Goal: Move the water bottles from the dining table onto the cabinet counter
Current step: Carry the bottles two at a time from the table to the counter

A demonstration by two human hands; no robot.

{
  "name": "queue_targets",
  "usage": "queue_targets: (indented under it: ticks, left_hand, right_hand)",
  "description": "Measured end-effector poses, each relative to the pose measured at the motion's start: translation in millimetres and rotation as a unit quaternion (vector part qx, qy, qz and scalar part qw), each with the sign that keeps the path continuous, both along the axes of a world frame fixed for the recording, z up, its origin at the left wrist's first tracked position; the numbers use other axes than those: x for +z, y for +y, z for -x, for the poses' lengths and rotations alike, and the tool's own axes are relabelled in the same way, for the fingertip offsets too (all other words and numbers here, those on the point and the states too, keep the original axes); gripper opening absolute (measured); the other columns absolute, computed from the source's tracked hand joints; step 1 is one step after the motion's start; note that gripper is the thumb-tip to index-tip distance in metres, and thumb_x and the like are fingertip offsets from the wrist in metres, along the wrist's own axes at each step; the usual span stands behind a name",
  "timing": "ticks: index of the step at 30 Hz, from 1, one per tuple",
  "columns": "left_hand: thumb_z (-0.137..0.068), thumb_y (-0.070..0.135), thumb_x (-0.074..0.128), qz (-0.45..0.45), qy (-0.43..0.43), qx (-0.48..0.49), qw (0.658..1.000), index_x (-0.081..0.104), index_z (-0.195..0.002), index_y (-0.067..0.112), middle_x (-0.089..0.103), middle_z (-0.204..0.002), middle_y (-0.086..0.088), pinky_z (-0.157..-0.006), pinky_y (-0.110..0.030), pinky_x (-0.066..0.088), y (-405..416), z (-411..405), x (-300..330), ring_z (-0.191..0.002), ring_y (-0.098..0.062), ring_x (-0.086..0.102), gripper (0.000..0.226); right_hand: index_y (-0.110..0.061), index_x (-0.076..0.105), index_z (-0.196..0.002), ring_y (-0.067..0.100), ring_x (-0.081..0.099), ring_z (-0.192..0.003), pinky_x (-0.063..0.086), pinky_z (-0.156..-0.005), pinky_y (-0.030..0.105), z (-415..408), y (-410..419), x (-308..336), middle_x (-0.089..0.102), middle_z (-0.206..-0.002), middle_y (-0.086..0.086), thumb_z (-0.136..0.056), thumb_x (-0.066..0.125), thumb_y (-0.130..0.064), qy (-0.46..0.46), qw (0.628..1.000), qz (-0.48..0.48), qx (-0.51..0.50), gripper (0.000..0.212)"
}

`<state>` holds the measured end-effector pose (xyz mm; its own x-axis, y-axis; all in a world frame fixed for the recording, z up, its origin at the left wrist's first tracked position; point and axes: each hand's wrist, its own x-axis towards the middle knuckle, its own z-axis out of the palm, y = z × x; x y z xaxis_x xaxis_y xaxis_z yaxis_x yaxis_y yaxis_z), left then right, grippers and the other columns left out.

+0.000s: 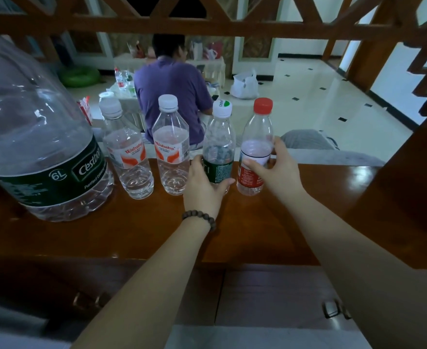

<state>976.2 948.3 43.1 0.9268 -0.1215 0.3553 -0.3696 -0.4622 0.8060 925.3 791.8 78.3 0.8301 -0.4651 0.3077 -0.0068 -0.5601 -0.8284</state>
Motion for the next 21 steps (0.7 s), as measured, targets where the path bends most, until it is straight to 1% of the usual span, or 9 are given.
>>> queue_targets:
  ticks: [2,3,5,7,10,12,16,18,21]
  left_hand:
    - [-0.062,0.043,0.082,-0.006,0.003,-0.007,1.0,0.038,-0.132,0.015,0.052,-0.129,-0.001,-0.089,-0.028,0.042,0.7,0.5,-0.4,-0.119,-0.018,0.05,0.087]
    - [-0.062,0.044,0.082,-0.01,0.005,-0.012,1.0,0.037,-0.134,0.015,0.051,-0.131,-0.002,-0.092,-0.03,0.043,1.3,0.8,-0.2,-0.121,-0.017,0.049,0.09]
    - [-0.062,0.045,0.082,-0.017,0.01,-0.025,0.999,0.034,-0.138,0.015,0.048,-0.134,-0.002,-0.097,-0.033,0.043,3.4,2.5,1.3,-0.124,-0.017,0.046,0.095]
    - [-0.064,0.049,0.08,-0.03,0.015,-0.033,0.999,0.028,-0.142,0.014,0.043,-0.14,-0.004,-0.101,-0.035,0.041,6.7,6.2,2.7,-0.128,-0.018,0.042,0.1]
    - [-0.07,0.056,0.072,-0.061,0.009,-0.023,0.998,0.018,-0.147,0.011,0.033,-0.148,-0.008,-0.105,-0.035,0.035,13.1,18.6,4.0,-0.135,-0.022,0.034,0.104]
    - [-0.075,0.06,0.064,-0.084,-0.009,-0.013,0.996,0.015,-0.148,0.013,0.029,-0.151,-0.008,-0.104,-0.032,0.031,17.2,31.0,4.5,-0.137,-0.022,0.029,0.101]
    - [-0.084,0.063,0.047,-0.165,-0.054,-0.001,0.985,0.012,-0.15,0.015,0.022,-0.155,-0.006,-0.114,-0.044,0.023,21.6,59.8,3.5,-0.143,-0.023,0.016,0.089]
    - [-0.086,0.063,0.042,-0.204,-0.071,0.016,0.976,0.013,-0.15,0.016,0.019,-0.156,-0.005,-0.115,-0.045,0.016,20.6,77.5,2.2,-0.144,-0.023,0.01,0.085]
    - [-0.088,0.062,0.037,-0.229,-0.092,0.019,0.969,0.016,-0.15,0.018,0.019,-0.156,-0.003,-0.116,-0.045,0.013,12.5,112.0,-0.2,-0.144,-0.021,0.009,0.079]
  right_hand:
    - [-0.031,0.042,-0.132,0.006,0.055,-0.101,0.043,-0.077,0.014,-0.2,-0.4,-1.2,0.056,-0.112,-0.016,-0.075,0.074,-0.043,0.002,1.0,-0.001,0.0,0.067]
    - [-0.031,0.042,-0.133,0.006,0.055,-0.102,0.045,-0.079,0.016,-0.4,-0.9,-2.1,0.056,-0.114,-0.015,-0.075,0.074,-0.044,0.009,1.0,-0.002,-0.001,0.067]
    - [-0.027,0.038,-0.137,0.012,0.056,-0.11,0.048,-0.088,0.028,0.5,-2.2,-3.9,0.058,-0.124,-0.008,-0.075,0.073,-0.046,0.029,1.0,-0.009,-0.004,0.074]
    - [-0.022,0.029,-0.146,0.017,0.051,-0.121,0.046,-0.098,0.037,4.9,-3.2,-5.2,0.053,-0.136,0.001,-0.075,0.071,-0.049,0.053,0.998,-0.011,-0.013,0.086]
    - [-0.02,0.02,-0.149,0.022,0.04,-0.134,0.035,-0.104,0.039,18.9,-1.7,-6.2,0.04,-0.148,0.005,-0.078,0.064,-0.057,0.071,0.997,0.012,-0.03,0.091]
    - [-0.018,0.018,-0.15,0.024,0.031,-0.139,0.03,-0.108,0.04,32.3,-0.1,-5.6,0.032,-0.153,0.006,-0.082,0.056,-0.059,0.073,0.995,0.049,-0.037,0.088]
    - [-0.015,0.023,-0.149,0.023,0.023,-0.142,0.024,-0.114,0.041,69.5,-0.2,-2.9,0.028,-0.154,0.008,-0.088,0.045,-0.06,0.068,0.988,0.134,-0.042,0.08]
    - [-0.015,0.024,-0.149,0.022,0.018,-0.144,0.02,-0.116,0.041,94.9,-1.9,-3.8,0.027,-0.154,0.008,-0.089,0.042,-0.06,0.062,0.983,0.165,-0.046,0.077]
    - [-0.017,0.024,-0.149,0.021,0.01,-0.146,0.015,-0.118,0.042,140.5,-6.9,-7.1,0.023,-0.156,0.006,-0.091,0.039,-0.059,0.07,0.976,0.197,-0.062,0.074]
